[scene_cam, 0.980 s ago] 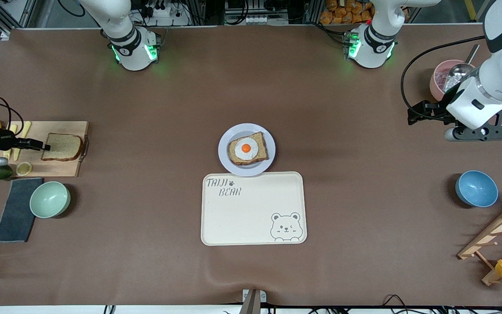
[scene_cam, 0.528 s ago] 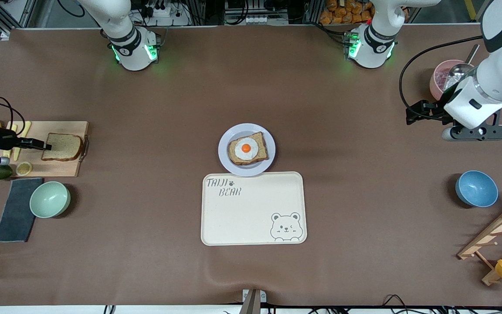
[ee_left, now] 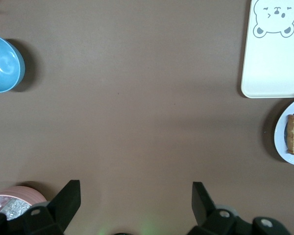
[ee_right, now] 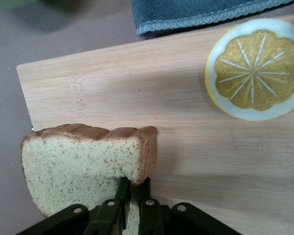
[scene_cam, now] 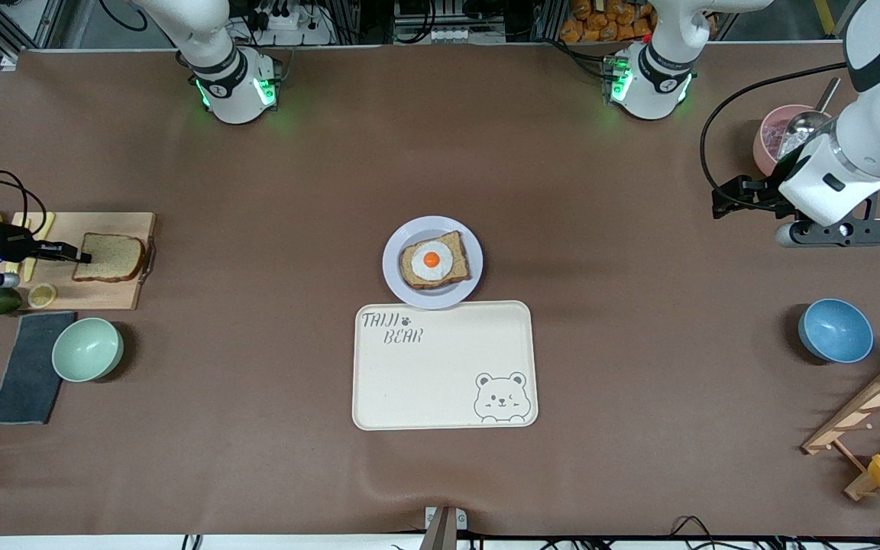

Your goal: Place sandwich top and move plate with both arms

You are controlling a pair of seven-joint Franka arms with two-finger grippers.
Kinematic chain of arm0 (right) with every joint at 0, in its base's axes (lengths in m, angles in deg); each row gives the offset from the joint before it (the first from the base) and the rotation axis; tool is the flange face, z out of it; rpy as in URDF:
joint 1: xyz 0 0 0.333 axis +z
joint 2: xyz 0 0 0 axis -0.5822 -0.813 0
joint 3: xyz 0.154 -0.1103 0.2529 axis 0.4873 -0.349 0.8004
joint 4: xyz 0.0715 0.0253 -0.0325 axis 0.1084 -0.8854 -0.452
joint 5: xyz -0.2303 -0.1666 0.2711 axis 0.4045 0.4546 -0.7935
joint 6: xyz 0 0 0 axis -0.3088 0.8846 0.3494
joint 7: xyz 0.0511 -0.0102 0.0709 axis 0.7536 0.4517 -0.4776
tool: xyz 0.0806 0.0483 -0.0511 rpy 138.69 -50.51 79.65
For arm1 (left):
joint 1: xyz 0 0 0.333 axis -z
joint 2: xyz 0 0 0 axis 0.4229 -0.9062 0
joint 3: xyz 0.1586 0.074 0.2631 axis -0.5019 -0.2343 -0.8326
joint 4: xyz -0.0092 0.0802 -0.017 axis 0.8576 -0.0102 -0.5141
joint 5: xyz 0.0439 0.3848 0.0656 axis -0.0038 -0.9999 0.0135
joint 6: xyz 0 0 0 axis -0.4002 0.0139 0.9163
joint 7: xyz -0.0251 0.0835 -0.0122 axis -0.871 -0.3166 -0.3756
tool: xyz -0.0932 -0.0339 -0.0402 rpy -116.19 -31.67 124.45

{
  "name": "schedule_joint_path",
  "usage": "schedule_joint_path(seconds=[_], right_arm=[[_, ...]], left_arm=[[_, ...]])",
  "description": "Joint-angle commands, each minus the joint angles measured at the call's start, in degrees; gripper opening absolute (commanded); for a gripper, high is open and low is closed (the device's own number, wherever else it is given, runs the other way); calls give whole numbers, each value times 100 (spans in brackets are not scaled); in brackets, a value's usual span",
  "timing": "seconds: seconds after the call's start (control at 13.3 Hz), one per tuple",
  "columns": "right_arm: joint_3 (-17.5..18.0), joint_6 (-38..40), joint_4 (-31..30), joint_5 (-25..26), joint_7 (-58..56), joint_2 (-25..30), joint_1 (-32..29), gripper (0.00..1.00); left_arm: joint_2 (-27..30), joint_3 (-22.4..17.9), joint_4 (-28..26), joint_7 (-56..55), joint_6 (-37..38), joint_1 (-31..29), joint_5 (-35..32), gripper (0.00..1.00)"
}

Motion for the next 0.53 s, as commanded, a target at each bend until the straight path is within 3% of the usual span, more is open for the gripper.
schedule_joint_path(seconds=[0.0, 0.45], right_arm=[[116, -39, -10, -92, -124, -18, -111, 0], [134, 215, 182, -100, -28, -9, 3, 0]], left_arm=[[22, 15, 63, -85, 20, -26, 107, 100], [13, 15, 62, -85, -15, 0, 116, 100]])
